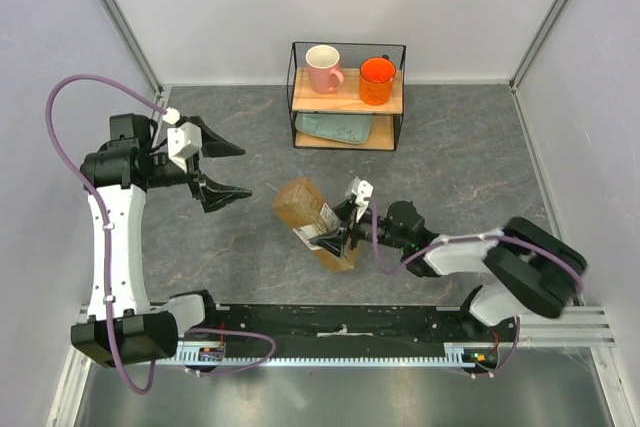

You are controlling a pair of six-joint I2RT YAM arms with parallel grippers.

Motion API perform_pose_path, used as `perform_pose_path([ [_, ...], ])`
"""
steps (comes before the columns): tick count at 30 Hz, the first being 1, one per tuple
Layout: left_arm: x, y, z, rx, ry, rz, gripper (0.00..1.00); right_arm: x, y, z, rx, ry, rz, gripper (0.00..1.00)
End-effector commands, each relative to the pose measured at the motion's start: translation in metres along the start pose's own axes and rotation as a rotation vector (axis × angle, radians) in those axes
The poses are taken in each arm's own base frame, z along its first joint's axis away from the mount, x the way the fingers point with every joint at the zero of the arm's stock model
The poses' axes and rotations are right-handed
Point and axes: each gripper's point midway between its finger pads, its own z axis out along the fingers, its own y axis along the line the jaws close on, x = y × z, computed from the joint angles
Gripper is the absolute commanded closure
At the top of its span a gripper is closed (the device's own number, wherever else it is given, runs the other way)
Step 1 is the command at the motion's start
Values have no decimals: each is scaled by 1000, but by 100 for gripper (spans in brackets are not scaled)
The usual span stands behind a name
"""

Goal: Unpack the express box
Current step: Adjust the express box at the center of the board.

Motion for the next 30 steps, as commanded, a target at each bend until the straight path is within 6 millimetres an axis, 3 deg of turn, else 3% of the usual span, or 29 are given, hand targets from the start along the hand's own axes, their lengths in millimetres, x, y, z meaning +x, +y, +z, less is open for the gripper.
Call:
perform_pose_path([
  [1,1,-27,2,47,-21,-122,0,-81,17,13,-127,-392,-58,52],
  [2,7,-26,2,43,-1,-126,0,-71,10,20,-121,-395,-21,53],
  [3,19,-24,1,35,38,-137,1,-91,14,20,-150,-482,-49,53],
  [5,28,-22,-1,27,78,-141,2,-84,8,35,-155,-472,-23,54],
  [6,34,-21,-3,18,109,-141,6,-92,11,44,-167,-495,-42,55],
  [8,36,-13,-5,-8,132,-127,8,-87,11,58,-169,-491,-54,54],
  [12,29,11,-17,-126,169,-105,12,-99,16,83,-164,-546,-77,61],
  [14,22,38,-31,-231,174,-28,14,-99,15,89,-143,-555,-82,68],
  [18,38,86,-62,-479,258,-34,18,-101,19,86,-116,-569,-119,70],
  [19,43,89,-67,-495,267,-37,18,-101,18,85,-108,-569,-134,70],
  [24,82,56,-55,-302,318,-102,19,-97,22,80,-116,-556,-144,71],
  [27,112,71,-64,-329,391,-174,29,-97,26,77,-121,-555,-155,73],
  [30,145,76,-69,-353,455,-232,30,-101,31,73,-130,-562,-169,73],
])
